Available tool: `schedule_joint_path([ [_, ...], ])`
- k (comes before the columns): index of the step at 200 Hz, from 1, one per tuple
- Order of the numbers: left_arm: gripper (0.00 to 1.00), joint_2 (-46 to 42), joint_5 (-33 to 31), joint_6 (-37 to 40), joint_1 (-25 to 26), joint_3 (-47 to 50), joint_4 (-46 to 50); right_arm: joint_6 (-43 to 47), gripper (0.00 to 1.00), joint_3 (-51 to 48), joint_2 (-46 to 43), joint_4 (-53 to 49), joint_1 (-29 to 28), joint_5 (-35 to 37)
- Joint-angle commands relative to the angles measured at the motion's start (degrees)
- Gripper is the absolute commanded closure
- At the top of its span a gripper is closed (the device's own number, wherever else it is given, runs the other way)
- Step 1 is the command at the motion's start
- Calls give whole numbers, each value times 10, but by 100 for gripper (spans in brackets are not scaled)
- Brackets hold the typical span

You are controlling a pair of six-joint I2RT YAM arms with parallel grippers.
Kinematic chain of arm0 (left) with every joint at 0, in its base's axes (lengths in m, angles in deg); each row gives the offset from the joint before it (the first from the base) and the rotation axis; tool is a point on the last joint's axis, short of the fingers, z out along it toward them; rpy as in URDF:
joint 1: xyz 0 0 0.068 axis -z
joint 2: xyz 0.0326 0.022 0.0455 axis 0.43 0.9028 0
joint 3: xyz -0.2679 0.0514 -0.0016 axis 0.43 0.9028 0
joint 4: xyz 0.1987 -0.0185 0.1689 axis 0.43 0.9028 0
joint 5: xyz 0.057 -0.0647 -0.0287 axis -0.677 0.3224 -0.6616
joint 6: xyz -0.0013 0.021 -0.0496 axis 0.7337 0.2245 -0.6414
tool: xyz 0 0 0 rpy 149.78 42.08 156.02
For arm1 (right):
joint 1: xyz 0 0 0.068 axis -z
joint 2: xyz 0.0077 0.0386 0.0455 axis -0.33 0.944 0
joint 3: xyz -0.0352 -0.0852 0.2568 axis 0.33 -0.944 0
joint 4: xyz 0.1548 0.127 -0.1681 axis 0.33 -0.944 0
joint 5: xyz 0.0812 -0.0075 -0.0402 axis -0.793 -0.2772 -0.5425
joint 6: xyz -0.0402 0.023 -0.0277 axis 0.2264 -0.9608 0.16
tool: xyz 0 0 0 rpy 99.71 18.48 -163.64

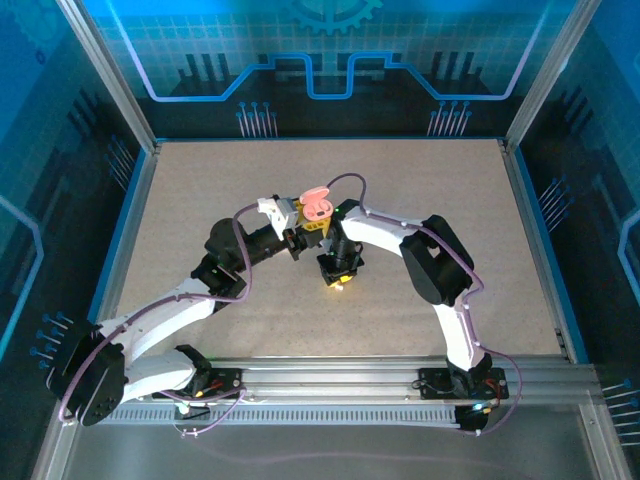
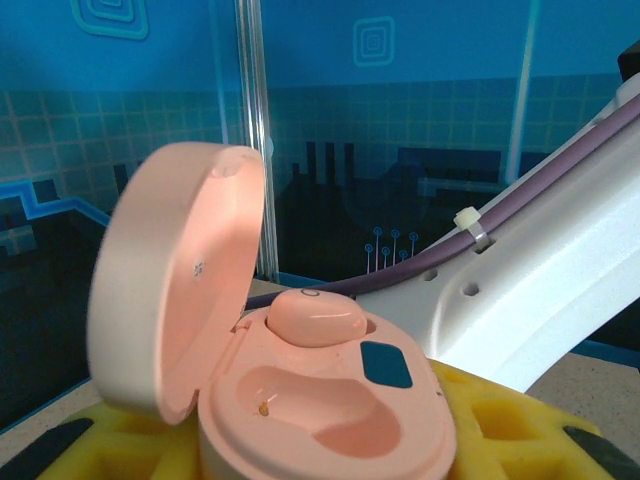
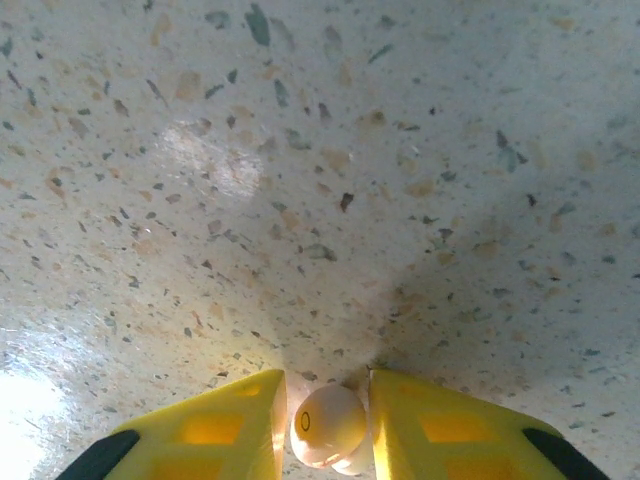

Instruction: Insert wireless bluetooth earbuds into charging case

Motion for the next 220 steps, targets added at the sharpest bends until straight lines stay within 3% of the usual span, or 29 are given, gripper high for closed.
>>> schedule_joint_path([
  [1,68,-8,-5,6,2,3,-9,-16,71,0,-1,-20,-14,6],
  [220,68,-9,-7,6,2,2,-7,-37,71,4,-38,-31,-24,47],
])
